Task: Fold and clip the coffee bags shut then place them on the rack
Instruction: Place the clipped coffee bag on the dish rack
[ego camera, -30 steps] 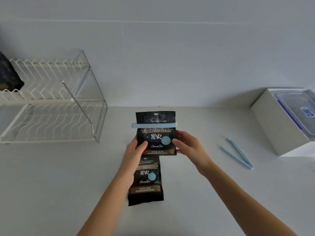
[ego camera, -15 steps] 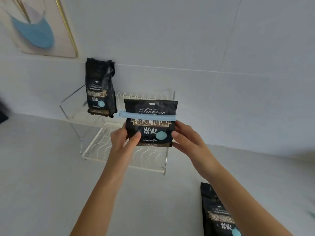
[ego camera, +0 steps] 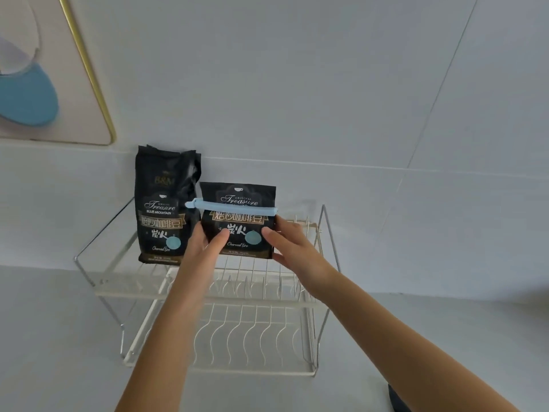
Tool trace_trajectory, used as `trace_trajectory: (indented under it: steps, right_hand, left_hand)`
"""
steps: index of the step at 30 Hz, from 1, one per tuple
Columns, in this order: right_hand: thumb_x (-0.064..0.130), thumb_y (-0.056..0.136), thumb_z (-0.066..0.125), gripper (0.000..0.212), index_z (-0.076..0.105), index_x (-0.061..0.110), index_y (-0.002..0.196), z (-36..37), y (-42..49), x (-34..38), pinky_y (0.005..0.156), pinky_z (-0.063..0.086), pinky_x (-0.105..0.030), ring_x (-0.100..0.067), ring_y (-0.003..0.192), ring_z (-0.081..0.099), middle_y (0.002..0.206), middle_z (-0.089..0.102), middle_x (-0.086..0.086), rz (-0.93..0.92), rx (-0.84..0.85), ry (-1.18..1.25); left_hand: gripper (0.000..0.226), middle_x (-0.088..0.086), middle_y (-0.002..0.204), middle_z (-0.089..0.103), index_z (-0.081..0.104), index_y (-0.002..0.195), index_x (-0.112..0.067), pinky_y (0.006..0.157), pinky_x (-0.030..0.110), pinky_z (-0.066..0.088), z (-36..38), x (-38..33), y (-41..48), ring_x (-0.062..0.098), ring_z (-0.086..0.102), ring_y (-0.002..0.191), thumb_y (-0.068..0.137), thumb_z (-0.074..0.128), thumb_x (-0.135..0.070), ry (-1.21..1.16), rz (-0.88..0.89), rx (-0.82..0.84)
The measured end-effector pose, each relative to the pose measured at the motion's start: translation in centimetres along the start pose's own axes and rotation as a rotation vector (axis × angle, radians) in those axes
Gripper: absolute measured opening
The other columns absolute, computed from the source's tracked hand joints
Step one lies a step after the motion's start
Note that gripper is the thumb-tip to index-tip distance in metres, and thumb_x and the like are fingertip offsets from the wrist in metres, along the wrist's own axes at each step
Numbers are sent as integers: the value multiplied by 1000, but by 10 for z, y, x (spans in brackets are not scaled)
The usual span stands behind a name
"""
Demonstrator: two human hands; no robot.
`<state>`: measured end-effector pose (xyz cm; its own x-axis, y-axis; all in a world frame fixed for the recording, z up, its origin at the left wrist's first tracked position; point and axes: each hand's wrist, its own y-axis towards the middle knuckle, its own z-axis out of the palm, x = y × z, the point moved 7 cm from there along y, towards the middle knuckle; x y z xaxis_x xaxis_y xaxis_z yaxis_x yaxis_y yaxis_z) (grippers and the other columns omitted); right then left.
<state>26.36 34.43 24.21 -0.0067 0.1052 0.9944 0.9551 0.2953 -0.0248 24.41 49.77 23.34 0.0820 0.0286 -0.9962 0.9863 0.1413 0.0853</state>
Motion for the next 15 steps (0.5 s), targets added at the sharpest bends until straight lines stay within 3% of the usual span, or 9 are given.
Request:
trace_trajectory:
  steps: [4,5,7,10,15]
  right_hand:
    - [36,89,57,23,51,39,111,12,34,-35,109,39,-46,-20,119,50,136,36,-4,133,-25,-12]
    - [36,87,59,24,52,37,110,14,40,-42,108,39,-45,-20,119,50,136,37,-4,153,-22,-22]
    - [35,86,61,32,52,33,116,19,50,-54,107,41,-45,-21,119,51,136,41,-5,175,-9,-55]
    - [35,85,62,37,51,29,120,21,60,-57,106,42,-44,-20,118,52,134,45,-5,186,-5,-110]
    - [29,87,61,28,55,30,115,21,60,-51,99,47,-33,-16,112,58,128,55,-3,140,62,-78]
  left_hand:
    - [23,-34,103,58,53,109,-51,89,22,39,-19,29,23,-15,49,103,92,50,-36,-44,-101,-18]
    - [23,-35,101,56,53,111,-48,92,24,39,-23,35,27,-13,50,101,91,50,-37,-59,-120,-31]
    - [36,-29,106,52,48,126,-36,104,33,35,-30,47,34,-4,49,108,91,51,-38,-78,-165,-29]
    - [45,-16,128,50,44,132,-27,113,41,29,-32,61,38,7,42,125,90,51,-41,-47,-216,3]
    - [47,-9,134,51,41,135,-30,104,33,31,-29,57,35,10,42,128,90,49,-42,35,-168,37]
